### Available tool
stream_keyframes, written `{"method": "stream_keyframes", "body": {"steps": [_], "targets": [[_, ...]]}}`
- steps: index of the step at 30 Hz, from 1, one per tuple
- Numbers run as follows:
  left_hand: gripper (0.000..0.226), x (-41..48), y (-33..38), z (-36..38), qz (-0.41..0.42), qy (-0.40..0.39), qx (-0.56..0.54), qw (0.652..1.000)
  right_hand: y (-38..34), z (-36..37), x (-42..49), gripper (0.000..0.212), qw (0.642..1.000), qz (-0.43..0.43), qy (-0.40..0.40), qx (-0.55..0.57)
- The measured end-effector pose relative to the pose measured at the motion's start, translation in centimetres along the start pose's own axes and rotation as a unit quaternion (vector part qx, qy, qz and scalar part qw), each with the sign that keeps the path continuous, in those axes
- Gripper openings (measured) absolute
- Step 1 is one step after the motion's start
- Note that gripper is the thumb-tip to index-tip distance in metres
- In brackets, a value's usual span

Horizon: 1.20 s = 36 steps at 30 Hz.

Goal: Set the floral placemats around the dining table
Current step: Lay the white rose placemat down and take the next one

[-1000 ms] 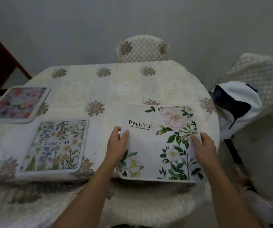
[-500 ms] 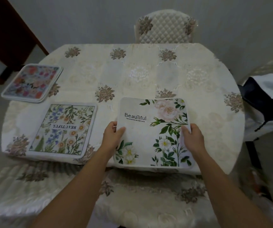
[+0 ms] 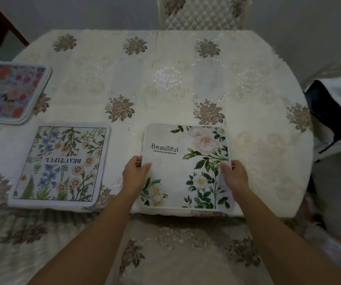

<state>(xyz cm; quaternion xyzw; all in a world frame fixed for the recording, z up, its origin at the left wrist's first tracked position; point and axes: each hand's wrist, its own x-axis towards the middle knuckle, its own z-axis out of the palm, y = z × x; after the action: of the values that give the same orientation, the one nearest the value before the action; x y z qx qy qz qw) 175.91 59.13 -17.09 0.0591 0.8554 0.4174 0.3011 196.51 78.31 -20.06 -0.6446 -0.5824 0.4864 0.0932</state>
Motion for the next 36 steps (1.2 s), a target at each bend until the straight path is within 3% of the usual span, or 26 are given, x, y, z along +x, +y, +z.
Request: {"method": "stream_keyframes", "body": {"steps": [4,14,25,30,34,36], "targets": [[0.018,0.5,-1.1,-0.1,0.003,0.002,0.062,0.998,0.3,-0.1,-0.2,0.026,0.999,-0.027,0.017,-0.036],[0.016,0.1,-1.8,-0.2,0.041,0.004,0.099,0.994,0.5,-0.7,-0.6,0.026,0.991,-0.069,0.013,-0.116],[0.037,0.7,-3.2,-0.4,0.116,0.009,0.245,0.962,1.1,-1.6,-0.9,0.034,0.972,-0.098,0.034,-0.213],[0.057,0.2,-2.5,1.0,0.241,0.048,0.363,0.899,0.8,-0.1,-1.5,0.043,0.876,-0.263,0.143,-0.377],[0.063,0.7,-1.5,5.3,0.35,-0.045,0.397,0.847,-0.4,4.9,-2.4,0.052,0.825,-0.414,0.043,-0.382],[0.065,1.2,-1.9,6.9,0.367,-0.082,0.439,0.816,-0.3,7.1,-2.2,0.056,0.808,-0.435,-0.011,-0.397]]}}
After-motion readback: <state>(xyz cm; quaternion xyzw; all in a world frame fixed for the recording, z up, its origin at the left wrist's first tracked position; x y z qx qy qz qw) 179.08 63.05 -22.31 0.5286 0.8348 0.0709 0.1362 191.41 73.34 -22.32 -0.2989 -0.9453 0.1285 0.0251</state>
